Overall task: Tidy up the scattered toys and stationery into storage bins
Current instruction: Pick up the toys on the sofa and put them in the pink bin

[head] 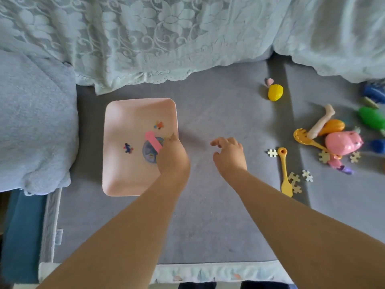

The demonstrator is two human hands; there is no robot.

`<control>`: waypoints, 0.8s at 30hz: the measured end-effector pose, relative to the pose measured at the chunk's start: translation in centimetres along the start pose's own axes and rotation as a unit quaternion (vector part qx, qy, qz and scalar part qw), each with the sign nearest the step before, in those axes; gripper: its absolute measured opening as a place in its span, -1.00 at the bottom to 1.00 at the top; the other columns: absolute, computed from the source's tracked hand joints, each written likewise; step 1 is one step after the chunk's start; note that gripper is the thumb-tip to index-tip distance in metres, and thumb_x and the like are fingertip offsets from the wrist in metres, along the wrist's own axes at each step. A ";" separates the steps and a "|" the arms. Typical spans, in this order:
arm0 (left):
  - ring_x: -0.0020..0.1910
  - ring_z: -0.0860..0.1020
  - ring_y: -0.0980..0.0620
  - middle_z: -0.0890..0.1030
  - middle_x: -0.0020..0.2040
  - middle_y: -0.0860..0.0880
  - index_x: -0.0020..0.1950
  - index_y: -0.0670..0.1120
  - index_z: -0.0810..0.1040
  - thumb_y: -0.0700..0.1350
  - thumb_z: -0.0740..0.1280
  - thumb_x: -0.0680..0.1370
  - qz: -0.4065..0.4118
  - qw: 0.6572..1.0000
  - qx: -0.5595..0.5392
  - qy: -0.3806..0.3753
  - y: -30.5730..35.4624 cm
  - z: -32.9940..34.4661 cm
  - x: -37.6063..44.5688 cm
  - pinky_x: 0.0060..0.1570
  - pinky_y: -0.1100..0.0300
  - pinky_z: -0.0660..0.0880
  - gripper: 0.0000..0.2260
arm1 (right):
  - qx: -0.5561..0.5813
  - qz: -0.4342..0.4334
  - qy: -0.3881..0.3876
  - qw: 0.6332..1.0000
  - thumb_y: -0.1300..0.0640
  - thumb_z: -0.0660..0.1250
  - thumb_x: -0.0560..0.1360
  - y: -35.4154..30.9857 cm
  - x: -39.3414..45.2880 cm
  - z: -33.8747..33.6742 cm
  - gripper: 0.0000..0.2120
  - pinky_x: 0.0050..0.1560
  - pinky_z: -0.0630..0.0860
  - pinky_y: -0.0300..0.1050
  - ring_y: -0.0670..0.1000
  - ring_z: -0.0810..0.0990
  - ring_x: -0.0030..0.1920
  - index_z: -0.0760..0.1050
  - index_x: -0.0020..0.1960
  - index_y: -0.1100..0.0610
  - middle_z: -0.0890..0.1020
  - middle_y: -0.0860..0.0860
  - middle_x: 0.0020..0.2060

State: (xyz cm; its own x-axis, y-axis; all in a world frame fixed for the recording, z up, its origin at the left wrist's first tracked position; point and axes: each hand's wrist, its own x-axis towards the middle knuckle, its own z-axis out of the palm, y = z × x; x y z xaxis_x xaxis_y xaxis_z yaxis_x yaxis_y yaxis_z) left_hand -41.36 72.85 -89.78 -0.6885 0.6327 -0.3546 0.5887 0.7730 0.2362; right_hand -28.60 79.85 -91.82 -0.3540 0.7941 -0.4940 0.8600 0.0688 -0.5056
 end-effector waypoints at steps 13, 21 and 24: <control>0.14 0.49 -0.13 0.47 0.18 -0.13 0.29 -0.18 0.38 -0.33 0.14 0.55 0.063 0.997 0.004 -0.044 16.7 7.7 -6.7 0.00 0.14 0.42 -0.69 | -0.034 0.089 0.047 0.994 0.33 0.19 0.47 14.1 -0.6 -8.6 -0.71 0.13 0.39 -0.04 0.14 0.42 0.18 0.44 0.14 0.08 0.45 0.08 0.15; -0.09 0.49 -0.17 0.52 -0.05 -0.13 0.17 -0.12 0.54 -0.35 0.38 0.28 0.238 0.954 0.055 0.174 20.7 9.6 -7.9 -0.14 0.02 0.43 -0.54 | -0.139 0.116 -0.060 0.982 0.03 0.27 0.56 17.9 0.6 -11.1 -0.77 -0.23 0.40 -0.10 0.17 0.60 0.01 0.47 0.11 0.16 0.62 0.10 -0.02; -0.02 0.48 -0.21 0.50 -0.04 -0.15 0.03 -0.17 0.55 -0.35 0.22 0.39 0.273 0.960 0.056 0.019 22.4 10.0 -8.0 -0.22 -0.01 0.40 -0.73 | -0.160 0.120 -0.073 0.977 0.12 0.23 0.55 17.4 0.8 -10.8 -0.85 -0.24 0.42 -0.12 0.13 0.62 -0.06 0.55 0.00 0.15 0.64 0.07 -0.08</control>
State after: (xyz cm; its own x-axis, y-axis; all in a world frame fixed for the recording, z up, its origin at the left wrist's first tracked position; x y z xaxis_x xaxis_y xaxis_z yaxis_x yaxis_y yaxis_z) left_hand -18.38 84.64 -90.69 -0.2781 0.9450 -0.1720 0.9065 0.3175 0.2783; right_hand -9.92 88.17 -93.40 -0.1574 0.7171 -0.6790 0.9872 0.0960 -0.1274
